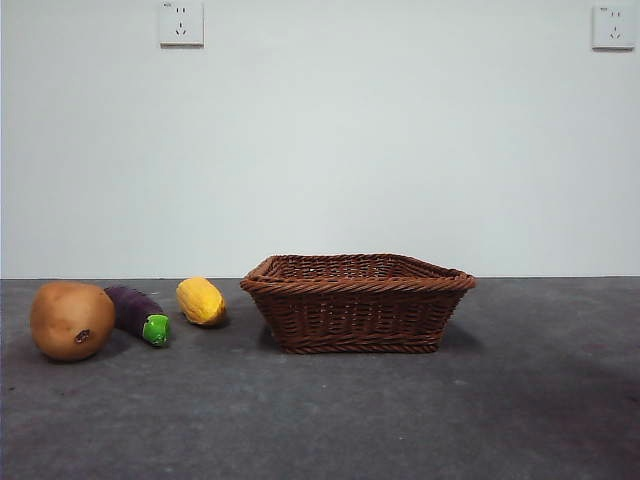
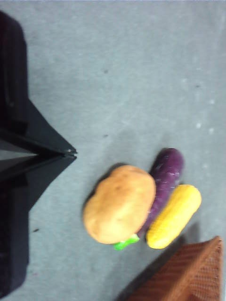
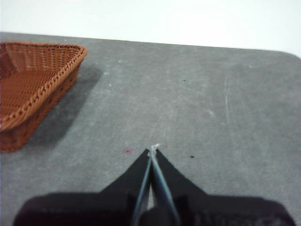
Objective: Help me put the vegetables on the table into the basket
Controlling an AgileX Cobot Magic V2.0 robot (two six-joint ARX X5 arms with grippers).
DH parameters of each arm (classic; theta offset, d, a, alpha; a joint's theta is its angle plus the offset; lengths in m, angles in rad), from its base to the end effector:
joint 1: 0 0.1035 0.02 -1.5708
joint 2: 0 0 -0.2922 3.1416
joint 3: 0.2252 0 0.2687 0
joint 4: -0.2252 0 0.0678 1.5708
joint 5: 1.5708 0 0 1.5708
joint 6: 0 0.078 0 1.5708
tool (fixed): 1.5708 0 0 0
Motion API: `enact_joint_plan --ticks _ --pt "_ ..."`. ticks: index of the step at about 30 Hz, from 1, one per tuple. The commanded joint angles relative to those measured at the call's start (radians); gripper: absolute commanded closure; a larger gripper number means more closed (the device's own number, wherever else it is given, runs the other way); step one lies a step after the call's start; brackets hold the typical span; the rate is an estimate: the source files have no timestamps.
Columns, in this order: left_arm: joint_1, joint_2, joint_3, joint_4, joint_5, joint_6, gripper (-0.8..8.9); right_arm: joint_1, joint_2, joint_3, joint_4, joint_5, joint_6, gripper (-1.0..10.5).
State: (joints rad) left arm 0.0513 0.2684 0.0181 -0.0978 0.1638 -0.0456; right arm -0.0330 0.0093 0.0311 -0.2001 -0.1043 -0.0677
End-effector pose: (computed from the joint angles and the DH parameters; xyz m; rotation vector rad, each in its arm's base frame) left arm 0.1434 -0.0054 0.1249 -0.0825 0.3488 -0.1035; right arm 0.1316 0.0038 0.1461 -0.0553 0.1754 0.0771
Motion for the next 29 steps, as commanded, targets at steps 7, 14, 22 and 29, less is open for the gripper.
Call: enact_joint_plan --ticks 7,14,22,29 --pt "-0.002 0.002 -0.009 0.032 0.000 -0.038 8.20 0.000 0.001 -0.010 0.056 0.000 0.220 9.6" --pt "-0.002 0.014 0.029 0.006 0.056 -0.113 8.20 0.000 0.003 0.024 0.068 -0.012 0.387 9.6" --pt "-0.003 0.077 0.204 -0.072 0.080 -0.165 8.20 0.000 0.105 0.208 0.044 -0.019 0.389 9.6" --pt "-0.004 0.156 0.402 -0.175 0.154 -0.164 8.20 0.000 0.298 0.442 -0.119 -0.098 0.370 9.6"
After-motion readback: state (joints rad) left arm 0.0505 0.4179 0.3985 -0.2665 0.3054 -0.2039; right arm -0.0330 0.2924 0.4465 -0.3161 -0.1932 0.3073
